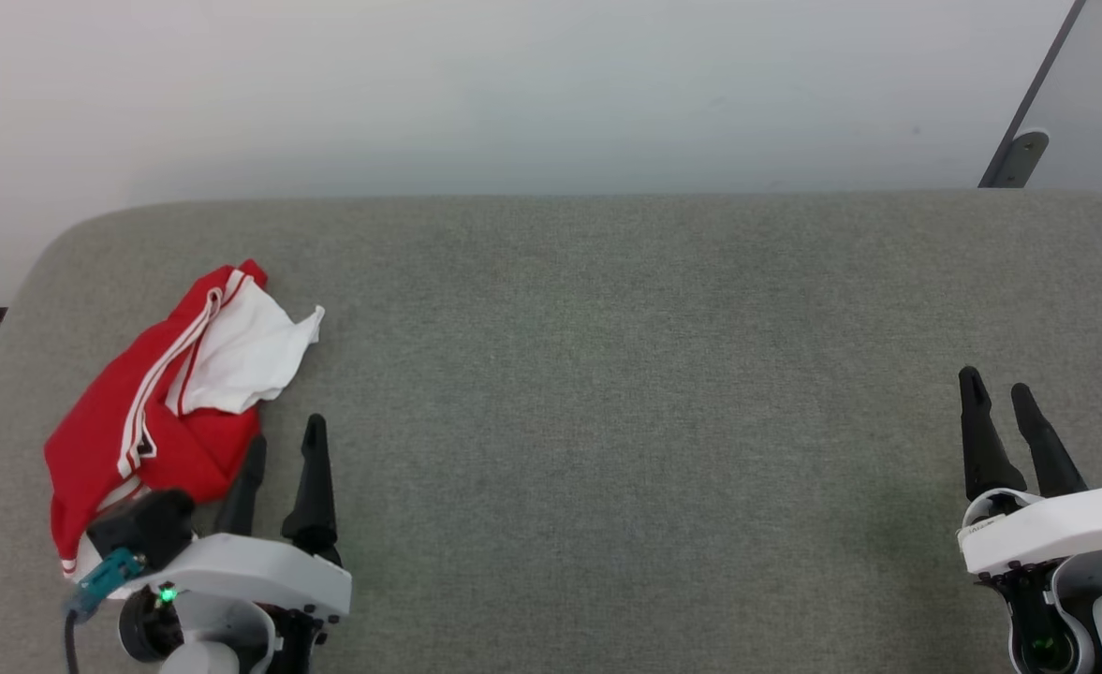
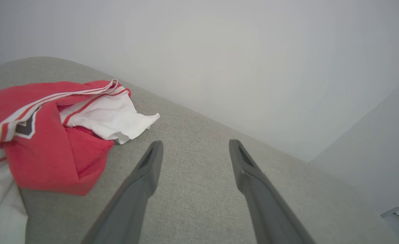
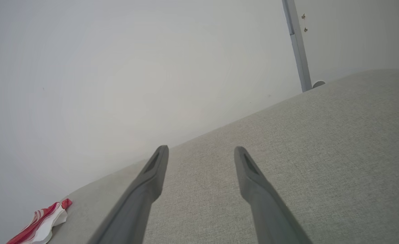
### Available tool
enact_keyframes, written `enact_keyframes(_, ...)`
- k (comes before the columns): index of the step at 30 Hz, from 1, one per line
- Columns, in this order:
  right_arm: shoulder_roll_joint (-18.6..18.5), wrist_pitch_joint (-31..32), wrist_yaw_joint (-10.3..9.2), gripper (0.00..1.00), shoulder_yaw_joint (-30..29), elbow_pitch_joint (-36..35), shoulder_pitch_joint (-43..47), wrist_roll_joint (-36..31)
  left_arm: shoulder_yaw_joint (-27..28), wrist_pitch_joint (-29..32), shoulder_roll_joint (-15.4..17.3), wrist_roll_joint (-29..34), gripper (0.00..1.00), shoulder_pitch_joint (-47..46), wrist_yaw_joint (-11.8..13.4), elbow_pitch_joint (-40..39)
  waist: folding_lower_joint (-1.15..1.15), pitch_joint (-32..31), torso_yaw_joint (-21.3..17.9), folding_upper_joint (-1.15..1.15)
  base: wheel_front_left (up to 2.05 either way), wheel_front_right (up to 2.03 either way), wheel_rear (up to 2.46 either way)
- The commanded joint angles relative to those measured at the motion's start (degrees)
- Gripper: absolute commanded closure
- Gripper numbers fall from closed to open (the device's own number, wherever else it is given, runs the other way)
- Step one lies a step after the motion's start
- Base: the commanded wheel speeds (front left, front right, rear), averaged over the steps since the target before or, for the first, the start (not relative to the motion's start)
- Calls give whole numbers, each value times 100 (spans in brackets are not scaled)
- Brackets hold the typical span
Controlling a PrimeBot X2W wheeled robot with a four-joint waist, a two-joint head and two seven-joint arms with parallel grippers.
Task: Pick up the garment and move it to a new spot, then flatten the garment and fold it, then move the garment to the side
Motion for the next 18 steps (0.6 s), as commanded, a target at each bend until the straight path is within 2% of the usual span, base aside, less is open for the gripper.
enact_keyframes(1, -58, -56, -4, 0, -5, -59, -133, -172, -22, -62, 60, 181, 0, -144, 34, -77, 0, 15, -4, -1, 0, 0, 0)
enact_keyframes(18, -144, -313, -5, 0, 42, 42, -243, -1227, -278, -314, 180, 1155, 0, -175, 211, -24, 0, 55, -8, -1, 0, 0, 0)
